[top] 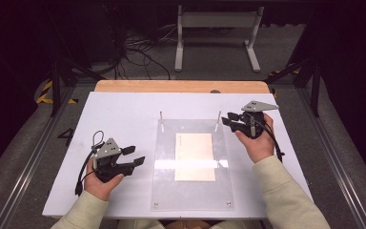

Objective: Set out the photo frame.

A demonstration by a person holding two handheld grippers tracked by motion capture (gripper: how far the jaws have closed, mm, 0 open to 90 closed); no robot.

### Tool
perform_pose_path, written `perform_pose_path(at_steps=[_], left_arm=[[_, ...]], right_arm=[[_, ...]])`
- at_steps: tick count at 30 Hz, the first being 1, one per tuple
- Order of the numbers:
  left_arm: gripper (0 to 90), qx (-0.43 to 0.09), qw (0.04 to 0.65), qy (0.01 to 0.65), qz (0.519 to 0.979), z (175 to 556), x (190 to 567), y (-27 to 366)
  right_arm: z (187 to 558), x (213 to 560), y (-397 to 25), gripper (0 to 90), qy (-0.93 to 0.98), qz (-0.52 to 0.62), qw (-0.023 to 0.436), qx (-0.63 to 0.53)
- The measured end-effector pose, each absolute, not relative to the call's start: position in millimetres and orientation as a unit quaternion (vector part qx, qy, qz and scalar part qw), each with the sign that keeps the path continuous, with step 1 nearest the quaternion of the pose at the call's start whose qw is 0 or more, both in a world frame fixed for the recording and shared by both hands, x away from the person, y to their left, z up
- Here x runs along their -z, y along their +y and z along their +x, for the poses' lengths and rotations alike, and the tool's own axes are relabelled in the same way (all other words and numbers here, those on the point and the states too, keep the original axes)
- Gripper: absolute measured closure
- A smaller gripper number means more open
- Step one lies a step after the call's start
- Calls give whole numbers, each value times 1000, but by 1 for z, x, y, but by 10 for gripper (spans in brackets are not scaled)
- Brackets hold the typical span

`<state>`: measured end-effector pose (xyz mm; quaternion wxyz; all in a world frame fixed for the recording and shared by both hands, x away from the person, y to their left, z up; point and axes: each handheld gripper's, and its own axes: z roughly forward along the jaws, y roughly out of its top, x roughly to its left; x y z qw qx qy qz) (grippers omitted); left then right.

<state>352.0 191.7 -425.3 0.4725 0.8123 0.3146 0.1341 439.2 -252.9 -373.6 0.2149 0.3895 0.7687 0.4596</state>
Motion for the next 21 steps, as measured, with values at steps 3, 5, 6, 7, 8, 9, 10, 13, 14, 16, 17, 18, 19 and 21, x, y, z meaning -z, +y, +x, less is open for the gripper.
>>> perform_pose_path(at_steps=[3,5,6,7,8,9,10,13,14,16,17,18,19,21], left_arm=[[425,-132,470,311,816,352,426,189],[424,-128,469,313,816,351,427,189],[424,-131,466,310,818,352,427,188],[422,-130,466,309,819,352,428,187],[422,-129,466,310,819,351,428,186],[422,-130,465,306,821,351,428,186],[422,-130,465,306,821,351,428,186],[422,-129,466,306,820,349,428,185],[422,-129,464,304,822,348,428,186],[421,-131,463,303,823,347,429,187],[421,-131,463,303,823,347,429,187],[420,-129,463,306,822,346,429,188],[420,-129,463,307,822,345,430,189],[418,-128,460,307,823,344,430,190]], right_arm=[[447,379,-254,594,754,405,218,-469],[450,381,-254,593,753,403,221,-471],[452,383,-254,588,752,405,222,-470],[458,388,-253,563,750,411,221,-468],[460,390,-252,567,750,413,221,-467],[463,392,-251,574,753,416,221,-460],[463,392,-251,574,753,416,221,-460],[473,398,-249,617,754,419,232,-449],[478,400,-249,648,754,418,230,-451],[482,402,-246,663,757,416,232,-447],[482,402,-246,663,757,416,232,-447],[486,406,-243,669,760,412,240,-441],[487,407,-242,671,761,412,242,-439],[489,410,-240,672,761,413,245,-435]])
